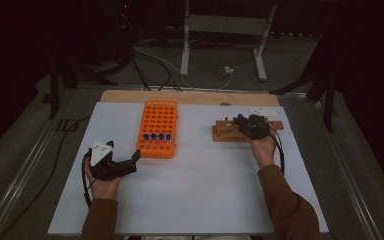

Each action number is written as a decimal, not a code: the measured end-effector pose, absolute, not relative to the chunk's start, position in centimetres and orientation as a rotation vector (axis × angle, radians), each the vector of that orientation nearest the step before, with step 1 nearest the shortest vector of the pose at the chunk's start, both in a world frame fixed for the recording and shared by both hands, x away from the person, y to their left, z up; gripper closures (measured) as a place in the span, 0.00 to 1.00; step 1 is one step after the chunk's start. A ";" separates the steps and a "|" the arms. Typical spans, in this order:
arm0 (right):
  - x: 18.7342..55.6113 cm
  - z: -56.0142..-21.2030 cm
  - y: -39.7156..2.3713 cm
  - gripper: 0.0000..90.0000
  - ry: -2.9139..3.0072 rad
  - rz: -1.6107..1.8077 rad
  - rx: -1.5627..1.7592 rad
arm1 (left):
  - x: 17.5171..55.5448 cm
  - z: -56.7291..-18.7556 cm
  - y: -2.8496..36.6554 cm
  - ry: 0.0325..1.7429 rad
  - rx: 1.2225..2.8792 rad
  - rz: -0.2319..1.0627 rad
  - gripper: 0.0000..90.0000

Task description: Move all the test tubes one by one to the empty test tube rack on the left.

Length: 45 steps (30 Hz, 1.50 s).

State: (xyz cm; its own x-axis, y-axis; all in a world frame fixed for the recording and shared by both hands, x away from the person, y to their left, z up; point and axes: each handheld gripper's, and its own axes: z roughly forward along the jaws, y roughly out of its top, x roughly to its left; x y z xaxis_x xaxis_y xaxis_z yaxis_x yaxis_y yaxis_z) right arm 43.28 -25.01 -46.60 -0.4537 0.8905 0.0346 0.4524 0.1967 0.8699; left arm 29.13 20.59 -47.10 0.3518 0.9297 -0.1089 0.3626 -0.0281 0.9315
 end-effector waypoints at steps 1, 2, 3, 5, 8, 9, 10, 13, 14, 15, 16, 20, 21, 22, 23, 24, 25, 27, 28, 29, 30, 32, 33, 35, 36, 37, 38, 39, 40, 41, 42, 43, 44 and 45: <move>43.3 -46.6 -25.0 0.84 1.994 1.191 1.248 | 29.1 -47.1 20.6 1.193 1.593 0.696 0.01; 43.2 -46.6 -25.0 0.84 1.995 1.188 1.247 | 29.1 -47.1 20.6 1.194 1.592 0.697 0.01; 43.2 -46.6 -25.0 0.84 1.995 1.188 1.248 | 29.1 -47.1 20.6 1.194 1.592 0.697 0.01; 43.2 -46.5 -25.0 0.85 1.997 1.184 1.247 | 29.1 -47.1 20.6 1.195 1.592 0.697 0.01; 43.1 -46.5 -24.9 0.85 2.000 1.180 1.236 | 29.1 -47.1 20.6 1.195 1.595 0.701 0.01; 43.1 -46.5 -24.9 0.85 2.000 1.180 1.235 | 29.1 -47.1 20.7 1.195 1.596 0.700 0.01; 43.1 -46.4 -24.9 0.85 1.999 1.178 1.233 | 29.1 -47.1 20.7 1.195 1.597 0.701 0.01; 43.0 -46.2 -25.0 0.85 1.990 1.189 1.225 | 29.2 -47.2 20.7 1.198 1.594 0.700 0.01; 43.0 -46.1 -25.0 0.85 1.990 1.191 1.224 | 29.2 -47.2 20.7 1.199 1.593 0.701 0.01; 43.0 -46.0 -25.0 0.85 1.989 1.195 1.223 | 29.2 -47.2 20.7 1.200 1.593 0.703 0.01; 42.9 -45.9 -25.1 0.85 1.987 1.198 1.223 | 29.2 -47.2 20.7 1.200 1.592 0.703 0.01; 42.7 -45.4 -25.3 0.85 1.972 1.204 1.218 | 29.2 -47.2 20.7 1.203 1.593 0.703 0.01; 42.7 -45.3 -25.4 0.85 1.969 1.208 1.216 | 29.2 -47.2 20.7 1.204 1.595 0.703 0.01; 42.6 -45.1 -25.5 0.85 1.967 1.216 1.217 | 29.2 -47.3 20.7 1.204 1.595 0.702 0.01; 42.6 -44.8 -25.6 0.85 1.962 1.221 1.209 | 29.2 -47.3 20.7 1.204 1.596 0.701 0.01; 42.5 -44.7 -25.6 0.85 1.960 1.224 1.206 | 29.2 -47.3 20.7 1.205 1.597 0.702 0.01; 42.5 -44.4 -25.6 0.85 1.958 1.227 1.199 | 29.2 -47.3 20.7 1.206 1.597 0.701 0.01; 42.3 -44.0 -25.6 0.85 1.953 1.232 1.190 | 29.2 -47.3 20.7 1.206 1.600 0.701 0.01; 42.3 -43.8 -25.7 0.85 1.955 1.231 1.182 | 29.2 -47.3 20.7 1.206 1.599 0.700 0.01; 42.3 -43.7 -25.7 0.85 1.954 1.232 1.181 | 29.2 -47.3 20.6 1.205 1.600 0.700 0.01; 42.3 -43.5 -25.7 0.85 1.952 1.234 1.177 | 29.2 -47.3 20.6 1.205 1.600 0.700 0.01; 42.2 -43.2 -25.7 0.85 1.950 1.236 1.169 | 29.2 -47.3 20.6 1.206 1.601 0.700 0.01; 42.2 -43.0 -25.7 0.85 1.951 1.236 1.166 | 29.2 -47.3 20.6 1.206 1.600 0.700 0.01; 42.1 -42.7 -25.7 0.85 1.949 1.240 1.159 | 29.2 -47.3 20.6 1.207 1.602 0.702 0.01; 42.1 -42.6 -25.7 0.85 1.948 1.241 1.158 | 29.2 -47.3 20.6 1.207 1.602 0.701 0.01; 42.0 -42.4 -25.7 0.85 1.948 1.242 1.153 | 29.2 -47.3 20.6 1.206 1.604 0.702 0.01; 42.0 -42.2 -25.7 0.85 1.948 1.243 1.148 | 29.2 -47.3 20.6 1.207 1.605 0.701 0.01; 41.9 -42.0 -25.7 0.85 1.947 1.243 1.146 | 29.2 -47.3 20.6 1.207 1.604 0.701 0.01; 41.9 -41.9 -25.7 0.85 1.946 1.245 1.142 | 29.2 -47.3 20.6 1.206 1.605 0.702 0.01; 41.9 -41.7 -25.7 0.85 1.947 1.246 1.140 | 29.2 -47.3 20.6 1.206 1.605 0.702 0.01; 41.9 -41.6 -25.7 0.85 1.947 1.250 1.137 | 29.2 -47.3 20.6 1.206 1.606 0.702 0.01; 41.8 -41.4 -25.7 0.85 1.946 1.256 1.143 | 29.2 -47.3 20.6 1.207 1.605 0.703 0.01; 41.8 -41.3 -25.7 0.85 1.944 1.257 1.140 | 29.2 -47.4 20.6 1.207 1.604 0.701 0.01; 41.8 -41.2 -25.8 0.85 1.946 1.255 1.136 | 29.2 -47.4 20.6 1.207 1.604 0.701 0.01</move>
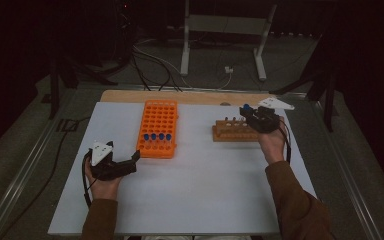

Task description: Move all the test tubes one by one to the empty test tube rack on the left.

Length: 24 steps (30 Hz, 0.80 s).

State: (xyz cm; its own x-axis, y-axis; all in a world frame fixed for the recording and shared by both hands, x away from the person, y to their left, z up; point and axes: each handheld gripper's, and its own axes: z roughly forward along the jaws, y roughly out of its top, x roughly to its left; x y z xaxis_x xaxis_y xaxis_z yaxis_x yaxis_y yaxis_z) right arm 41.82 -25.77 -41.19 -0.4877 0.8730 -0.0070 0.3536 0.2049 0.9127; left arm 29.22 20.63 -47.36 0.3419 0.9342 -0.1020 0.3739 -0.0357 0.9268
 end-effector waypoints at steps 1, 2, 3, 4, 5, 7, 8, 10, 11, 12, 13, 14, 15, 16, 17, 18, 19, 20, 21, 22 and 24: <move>41.8 -41.1 -25.8 0.85 1.945 1.256 1.134 | 29.2 -47.4 20.6 1.207 1.605 0.701 0.01; 41.8 -41.0 -25.8 0.85 1.945 1.258 1.132 | 29.2 -47.4 20.6 1.207 1.605 0.701 0.01; 41.7 -41.0 -25.8 0.85 1.945 1.258 1.131 | 29.2 -47.4 20.6 1.208 1.604 0.700 0.01; 41.7 -40.9 -25.8 0.85 1.944 1.257 1.129 | 29.2 -47.4 20.6 1.208 1.604 0.700 0.01; 41.7 -40.9 -25.8 0.85 1.943 1.259 1.131 | 29.2 -47.4 20.6 1.208 1.606 0.700 0.01; 41.7 -40.8 -25.9 0.85 1.943 1.259 1.131 | 29.2 -47.4 20.6 1.208 1.607 0.700 0.01; 41.7 -40.7 -25.9 0.85 1.943 1.259 1.131 | 29.2 -47.4 20.6 1.208 1.607 0.700 0.01; 41.7 -40.7 -25.9 0.85 1.943 1.259 1.129 | 29.3 -47.4 20.6 1.208 1.607 0.699 0.01; 41.6 -40.6 -25.9 0.85 1.944 1.258 1.128 | 29.3 -47.4 20.6 1.208 1.607 0.699 0.01; 41.6 -40.6 -25.9 0.85 1.944 1.258 1.126 | 29.3 -47.4 20.6 1.208 1.606 0.699 0.01; 41.6 -40.5 -25.9 0.85 1.944 1.258 1.127 | 29.3 -47.4 20.6 1.208 1.607 0.699 0.01; 41.5 -40.4 -25.8 0.85 1.945 1.256 1.124 | 29.3 -47.4 20.6 1.208 1.608 0.698 0.01; 41.5 -40.4 -25.8 0.85 1.946 1.256 1.125 | 29.3 -47.4 20.6 1.208 1.608 0.698 0.01; 41.5 -40.3 -25.8 0.85 1.947 1.259 1.123 | 29.3 -47.4 20.6 1.208 1.608 0.699 0.01; 41.4 -40.2 -25.8 0.85 1.947 1.260 1.122 | 29.3 -47.4 20.6 1.207 1.610 0.700 0.01; 41.4 -40.1 -25.8 0.85 1.946 1.263 1.120 | 29.3 -47.4 20.5 1.207 1.611 0.701 0.01; 41.3 -40.0 -25.8 0.85 1.946 1.268 1.117 | 29.3 -47.4 20.5 1.207 1.611 0.701 0.01; 41.2 -39.9 -25.7 0.85 1.948 1.269 1.111 | 29.3 -47.4 20.5 1.208 1.610 0.701 0.01; 41.1 -39.8 -25.6 0.85 1.949 1.271 1.105 | 29.3 -47.4 20.5 1.207 1.610 0.700 0.01; 41.0 -39.7 -25.6 0.85 1.950 1.272 1.099 | 29.3 -47.4 20.5 1.207 1.611 0.701 0.01; 40.8 -39.7 -25.5 0.85 1.954 1.278 1.092 | 29.3 -47.4 20.5 1.208 1.611 0.701 0.01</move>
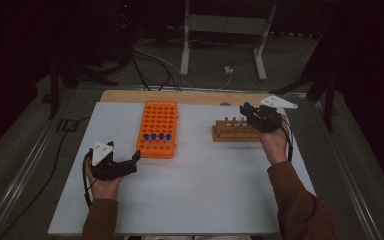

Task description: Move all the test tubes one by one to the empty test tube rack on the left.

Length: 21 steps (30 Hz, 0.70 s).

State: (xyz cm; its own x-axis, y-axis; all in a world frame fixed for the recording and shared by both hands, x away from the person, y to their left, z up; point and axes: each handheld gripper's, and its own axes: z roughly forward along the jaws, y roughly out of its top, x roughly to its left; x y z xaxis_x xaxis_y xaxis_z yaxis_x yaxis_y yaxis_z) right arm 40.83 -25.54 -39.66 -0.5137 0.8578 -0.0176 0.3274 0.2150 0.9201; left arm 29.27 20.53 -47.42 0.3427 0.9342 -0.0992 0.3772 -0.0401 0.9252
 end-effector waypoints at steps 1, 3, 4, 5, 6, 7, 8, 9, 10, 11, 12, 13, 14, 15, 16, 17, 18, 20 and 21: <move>40.8 -39.7 -25.5 0.85 1.956 1.282 1.092 | 29.3 -47.4 20.5 1.207 1.611 0.701 0.01; 40.6 -39.7 -25.5 0.85 1.961 1.296 1.091 | 29.3 -47.4 20.5 1.208 1.615 0.702 0.01; 40.5 -39.7 -25.5 0.85 1.964 1.301 1.092 | 29.3 -47.5 20.5 1.209 1.616 0.702 0.01; 40.4 -39.8 -25.5 0.85 1.968 1.305 1.090 | 29.3 -47.5 20.5 1.211 1.615 0.700 0.01; 40.4 -39.8 -25.4 0.85 1.973 1.309 1.089 | 29.3 -47.5 20.5 1.211 1.615 0.700 0.01; 40.2 -39.9 -25.4 0.85 1.980 1.316 1.088 | 29.3 -47.5 20.5 1.211 1.615 0.700 0.01; 40.2 -40.0 -25.3 0.85 1.985 1.318 1.084 | 29.3 -47.5 20.5 1.211 1.615 0.700 0.01; 40.1 -40.0 -25.3 0.85 1.991 1.321 1.080 | 29.3 -47.5 20.5 1.210 1.616 0.700 0.01; 39.9 -40.1 -25.2 0.85 1.994 1.328 1.079 | 29.3 -47.5 20.5 1.211 1.616 0.701 0.01; 39.8 -40.2 -25.2 0.85 1.999 1.333 1.076 | 29.3 -47.5 20.5 1.211 1.616 0.700 0.01; 39.7 -40.3 -25.1 0.85 2.003 1.337 1.073 | 29.3 -47.5 20.5 1.211 1.617 0.702 0.01; 39.5 -40.3 -25.1 0.85 2.006 1.342 1.070 | 29.3 -47.5 20.4 1.209 1.619 0.701 0.01; 39.4 -40.4 -25.1 0.85 2.008 1.348 1.068 | 29.3 -47.5 20.4 1.209 1.620 0.701 0.01; 39.3 -40.5 -25.1 0.85 2.008 1.352 1.067 | 29.3 -47.5 20.4 1.209 1.620 0.701 0.01; 39.2 -40.6 -25.1 0.85 2.010 1.358 1.069 | 29.3 -47.5 20.4 1.210 1.621 0.701 0.01; 39.1 -40.7 -25.1 0.85 2.014 1.361 1.067 | 29.3 -47.5 20.4 1.210 1.621 0.702 0.01; 38.9 -40.8 -25.0 0.85 2.018 1.363 1.068 | 29.3 -47.5 20.3 1.209 1.623 0.702 0.01; 38.8 -41.0 -24.9 0.85 2.025 1.369 1.064 | 29.3 -47.5 20.3 1.207 1.625 0.702 0.01; 38.7 -41.0 -24.9 0.85 2.028 1.371 1.063 | 29.3 -47.5 20.3 1.208 1.625 0.702 0.01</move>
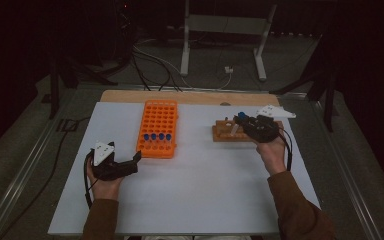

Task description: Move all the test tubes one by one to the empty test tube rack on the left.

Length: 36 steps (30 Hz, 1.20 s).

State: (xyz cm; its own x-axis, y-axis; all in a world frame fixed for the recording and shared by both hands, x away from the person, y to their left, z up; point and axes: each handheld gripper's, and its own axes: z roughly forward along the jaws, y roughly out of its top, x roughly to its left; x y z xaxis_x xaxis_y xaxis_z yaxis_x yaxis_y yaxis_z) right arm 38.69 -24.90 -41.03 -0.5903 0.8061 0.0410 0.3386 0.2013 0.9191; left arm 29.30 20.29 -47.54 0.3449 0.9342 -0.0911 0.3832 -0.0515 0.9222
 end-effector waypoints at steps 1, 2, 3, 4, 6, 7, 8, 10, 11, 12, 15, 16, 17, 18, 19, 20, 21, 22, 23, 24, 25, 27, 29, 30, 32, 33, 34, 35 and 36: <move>38.6 -41.1 -24.8 0.85 2.030 1.375 1.062 | 29.3 -47.5 20.3 1.206 1.628 0.705 0.01; 38.5 -41.1 -24.8 0.85 2.034 1.379 1.063 | 29.3 -47.5 20.2 1.204 1.631 0.708 0.01; 38.4 -41.2 -24.7 0.85 2.037 1.384 1.062 | 29.3 -47.5 20.2 1.204 1.630 0.706 0.01; 38.4 -41.2 -24.7 0.85 2.038 1.388 1.059 | 29.3 -47.5 20.1 1.202 1.631 0.705 0.01; 38.2 -41.2 -24.5 0.85 2.045 1.396 1.057 | 29.3 -47.5 20.0 1.202 1.631 0.703 0.01; 38.1 -41.3 -24.4 0.85 2.049 1.397 1.052 | 29.3 -47.5 19.9 1.201 1.634 0.707 0.01; 38.1 -41.3 -24.3 0.85 2.053 1.398 1.047 | 29.3 -47.4 19.8 1.195 1.646 0.714 0.01; 37.9 -41.3 -24.0 0.85 2.060 1.403 1.043 | 29.2 -47.3 19.5 1.184 1.653 0.717 0.01; 37.9 -41.3 -23.9 0.85 2.064 1.407 1.043 | 29.2 -47.2 19.4 1.177 1.657 0.720 0.01; 37.8 -41.4 -23.8 0.85 2.069 1.413 1.042 | 29.2 -47.1 19.2 1.168 1.663 0.726 0.01; 37.5 -41.5 -23.3 0.85 2.083 1.415 1.030 | 29.1 -46.8 18.7 1.148 1.673 0.724 0.01; 37.4 -41.5 -23.1 0.85 2.088 1.419 1.024 | 29.0 -46.8 18.6 1.144 1.677 0.725 0.01; 37.3 -41.5 -22.9 0.85 2.092 1.422 1.019 | 29.0 -46.7 18.4 1.138 1.683 0.728 0.01; 37.2 -41.6 -22.8 0.85 2.097 1.427 1.011 | 29.0 -46.6 18.3 1.133 1.684 0.731 0.01; 37.1 -41.6 -22.6 0.85 2.102 1.429 1.008 | 29.0 -46.6 18.2 1.130 1.682 0.729 0.01; 37.0 -41.7 -22.4 0.85 2.109 1.432 1.000 | 29.0 -46.5 18.2 1.126 1.684 0.730 0.01; 36.9 -41.7 -22.2 0.85 2.113 1.433 0.996 | 29.0 -46.4 18.1 1.123 1.684 0.731 0.01; 36.9 -41.7 -22.1 0.85 2.116 1.434 0.994 | 29.0 -46.3 18.0 1.118 1.689 0.724 0.01; 36.8 -41.7 -22.0 0.85 2.121 1.437 0.990 | 29.0 -46.2 17.9 1.114 1.691 0.719 0.01; 36.8 -41.7 -21.8 0.85 2.124 1.441 0.986 | 28.9 -46.1 17.9 1.109 1.693 0.716 0.02; 36.7 -41.7 -21.7 0.85 2.127 1.442 0.986 | 28.9 -45.9 17.7 1.104 1.692 0.712 0.03; 36.7 -41.7 -21.5 0.85 2.128 1.448 0.985 | 28.9 -45.6 17.5 1.091 1.695 0.704 0.04; 36.6 -41.7 -21.3 0.85 2.129 1.456 0.984 | 28.9 -45.2 17.0 1.071 1.699 0.695 0.04; 36.6 -41.7 -21.1 0.85 2.131 1.459 0.983 | 28.9 -44.9 16.7 1.057 1.703 0.689 0.04; 36.6 -41.7 -20.7 0.85 2.139 1.463 0.978 | 29.0 -44.4 16.1 1.036 1.705 0.681 0.04; 36.5 -41.7 -20.5 0.85 2.146 1.465 0.974 | 29.0 -44.3 15.9 1.028 1.708 0.679 0.04; 36.5 -41.7 -20.3 0.85 2.149 1.466 0.972 | 29.0 -44.1 15.6 1.015 1.710 0.672 0.04; 36.5 -41.7 -20.0 0.85 2.153 1.470 0.969 | 29.1 -43.8 15.1 0.999 1.717 0.669 0.04; 36.5 -41.7 -19.7 0.85 2.160 1.472 0.963 | 29.2 -43.7 14.8 0.991 1.723 0.669 0.04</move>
